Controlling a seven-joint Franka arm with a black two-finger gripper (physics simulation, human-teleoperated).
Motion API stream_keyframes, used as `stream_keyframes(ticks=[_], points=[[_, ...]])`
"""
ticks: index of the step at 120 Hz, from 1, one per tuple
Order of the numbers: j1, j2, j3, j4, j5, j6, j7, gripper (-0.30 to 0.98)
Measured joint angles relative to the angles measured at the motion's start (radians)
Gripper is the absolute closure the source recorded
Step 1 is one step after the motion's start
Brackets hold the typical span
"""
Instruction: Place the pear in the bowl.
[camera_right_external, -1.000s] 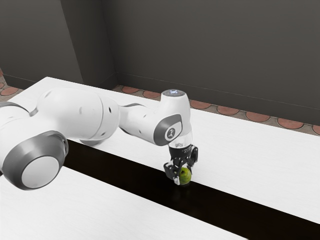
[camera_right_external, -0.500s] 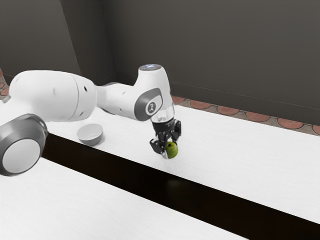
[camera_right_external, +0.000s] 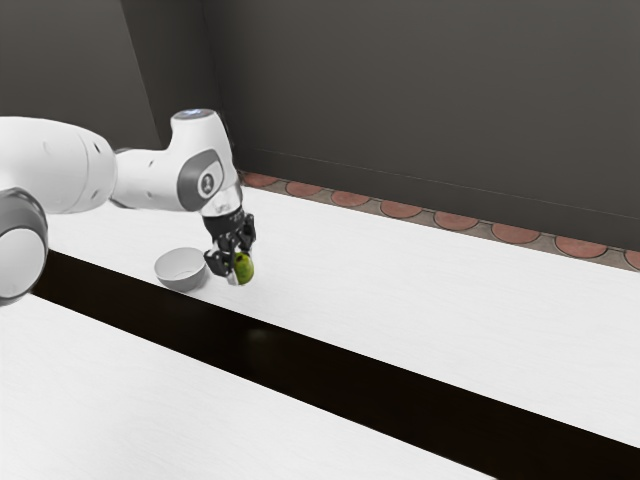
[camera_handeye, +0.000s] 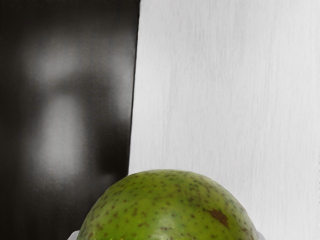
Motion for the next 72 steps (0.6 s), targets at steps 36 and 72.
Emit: stream_keyframes(ticks=[36, 72], points=[[0.165, 0.024, 0.0, 0.051, 0.022, 0.007, 0.027, 0.41], [0.244, 0.093, -0.049, 0.11, 0.053, 0.014, 0.061, 0.4]])
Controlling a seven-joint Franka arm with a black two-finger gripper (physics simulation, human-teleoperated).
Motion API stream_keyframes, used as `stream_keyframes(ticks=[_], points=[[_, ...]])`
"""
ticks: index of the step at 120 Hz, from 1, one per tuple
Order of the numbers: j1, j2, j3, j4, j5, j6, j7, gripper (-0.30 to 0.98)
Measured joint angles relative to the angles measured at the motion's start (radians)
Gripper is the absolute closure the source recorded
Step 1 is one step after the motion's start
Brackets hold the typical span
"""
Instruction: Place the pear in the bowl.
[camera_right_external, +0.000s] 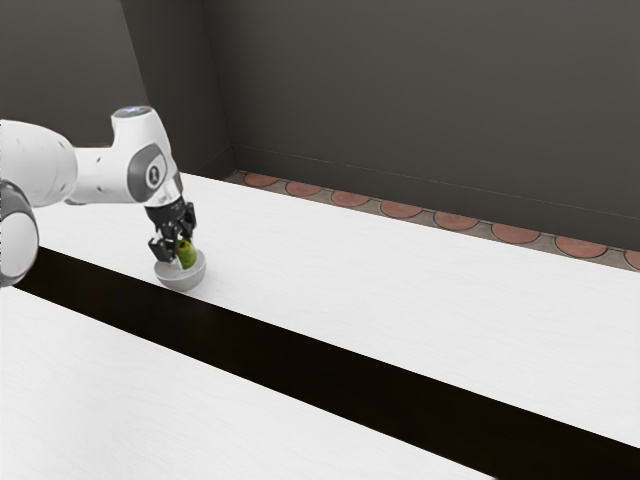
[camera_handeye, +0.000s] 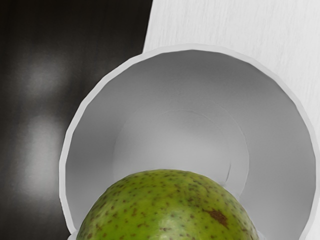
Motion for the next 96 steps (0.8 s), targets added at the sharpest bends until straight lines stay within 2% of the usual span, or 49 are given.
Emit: stream_keyframes(ticks=[37, 47, 57, 78, 96], points=[[0.006, 0.013, -0.005, 0.0, 0.003, 0.027, 0.024, 0.14], [0.001, -0.049, -0.026, -0.024, 0.005, 0.024, 0.033, 0.1], [-0.005, -0.164, -0.049, -0.043, 0.004, -0.027, 0.075, 0.07], [-0.071, -0.368, -0.066, -0.065, -0.021, -0.207, 0.308, 0.05], [-0.086, -0.424, -0.073, -0.011, -0.062, -0.336, 0.576, 0.03]])
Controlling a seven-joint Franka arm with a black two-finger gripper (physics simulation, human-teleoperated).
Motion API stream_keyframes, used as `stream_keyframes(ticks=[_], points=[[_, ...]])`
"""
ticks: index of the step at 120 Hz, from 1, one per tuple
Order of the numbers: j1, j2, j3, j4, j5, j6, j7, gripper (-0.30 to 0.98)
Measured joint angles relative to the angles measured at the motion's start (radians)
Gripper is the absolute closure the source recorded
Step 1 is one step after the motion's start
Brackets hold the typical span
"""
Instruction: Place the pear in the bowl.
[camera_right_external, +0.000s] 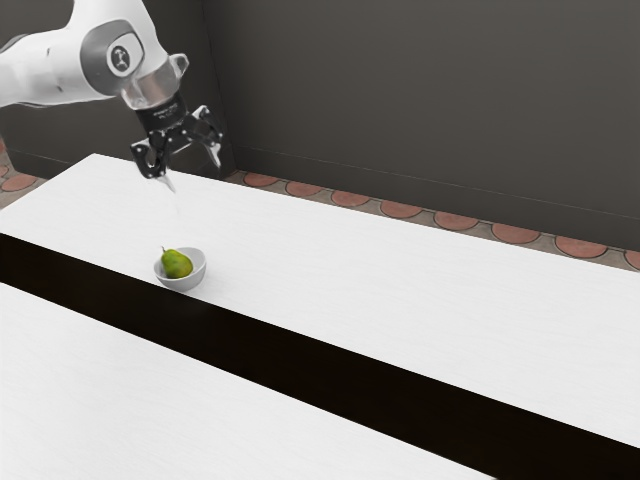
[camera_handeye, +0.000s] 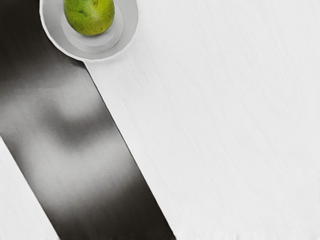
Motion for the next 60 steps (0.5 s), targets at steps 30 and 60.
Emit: stream_keyframes(ticks=[30, 60], points=[[-0.105, 0.003, 0.062, 0.109, -0.001, -0.163, 0.358, 0.03], [-0.099, 0.024, 0.073, 0.112, 0.004, -0.21, 0.598, 0.02]])
